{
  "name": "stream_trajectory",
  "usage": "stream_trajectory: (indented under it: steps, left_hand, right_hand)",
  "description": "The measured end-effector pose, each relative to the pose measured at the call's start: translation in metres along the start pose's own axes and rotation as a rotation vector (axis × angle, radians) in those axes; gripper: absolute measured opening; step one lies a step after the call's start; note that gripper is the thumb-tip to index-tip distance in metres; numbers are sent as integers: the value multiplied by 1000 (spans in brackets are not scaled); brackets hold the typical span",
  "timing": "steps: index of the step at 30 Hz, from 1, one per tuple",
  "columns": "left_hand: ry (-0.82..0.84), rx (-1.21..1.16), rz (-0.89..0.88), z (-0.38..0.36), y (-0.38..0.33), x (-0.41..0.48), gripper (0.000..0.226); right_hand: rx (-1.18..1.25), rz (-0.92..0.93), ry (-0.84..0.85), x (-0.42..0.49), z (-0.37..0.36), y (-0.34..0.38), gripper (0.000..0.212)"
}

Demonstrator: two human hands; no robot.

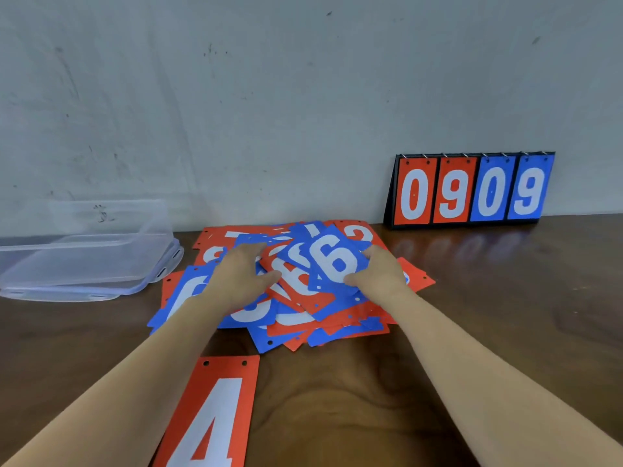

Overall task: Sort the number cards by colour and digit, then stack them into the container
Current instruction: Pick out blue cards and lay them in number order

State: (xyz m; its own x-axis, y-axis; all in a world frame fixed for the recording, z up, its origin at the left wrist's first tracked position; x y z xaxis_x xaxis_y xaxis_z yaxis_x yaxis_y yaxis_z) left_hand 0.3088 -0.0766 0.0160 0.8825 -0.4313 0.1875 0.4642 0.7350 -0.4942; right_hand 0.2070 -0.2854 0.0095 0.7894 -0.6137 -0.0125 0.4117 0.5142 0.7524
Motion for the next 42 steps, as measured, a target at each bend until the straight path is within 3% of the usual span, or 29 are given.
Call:
stream_trajectory:
  steps: [2, 7, 10, 16, 24, 27, 31, 32, 35, 38, 42]
  left_hand:
    - [-2, -8, -10, -1, 0, 3, 67]
    - [-10, -7, -40, -2, -11, 14, 64]
    - [7, -6, -54, -11, -32, 19, 70]
    - [110, 307, 55, -49, -62, 24, 108]
    - [46, 295, 107, -49, -69, 26, 82]
    - [-39, 53, 61, -38, -75, 20, 53]
    - [-146, -260, -25, -4, -86, 8, 22]
    - [-164, -315, -39, 4, -89, 5, 17]
    - [-171, -573, -16, 21, -97, -8, 10]
    - [-132, -821, 16, 27, -104, -24, 16]
    - [-115, -914, 37, 28, -113, -46, 11]
  right_hand:
    - [285, -19, -82, 3, 20, -5, 7]
    - [526, -46, -362, 17, 79, -25, 5]
    - [499, -61, -369, 22, 90, -32, 6]
    - [473, -2, -315, 22, 83, -28, 13]
    - [553, 59, -283, 10, 89, -15, 23]
    - [561, 99, -272, 0, 98, -7, 26]
    - [603, 109, -302, -18, 120, 2, 8]
    - [630, 110, -320, -23, 126, 3, 12]
    - [754, 108, -390, -43, 146, 0, 24]
    - [829, 94, -437, -59, 163, -10, 18]
    - [837, 93, -458, -80, 177, -28, 15]
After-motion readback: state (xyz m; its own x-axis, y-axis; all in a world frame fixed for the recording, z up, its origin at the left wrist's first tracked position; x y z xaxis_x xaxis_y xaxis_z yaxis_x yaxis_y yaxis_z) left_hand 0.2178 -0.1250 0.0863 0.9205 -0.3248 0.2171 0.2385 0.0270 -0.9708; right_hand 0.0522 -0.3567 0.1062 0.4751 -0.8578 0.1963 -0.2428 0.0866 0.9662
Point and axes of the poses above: each hand's wrist, its own x-axis towards the middle knuckle, its own z-axis out of the back of the hand, y = z × x, the point moved 4 cm from there along x, towards the middle knuckle, and after that the axes turned 3 degrees about -y, right-handed, at the moved point
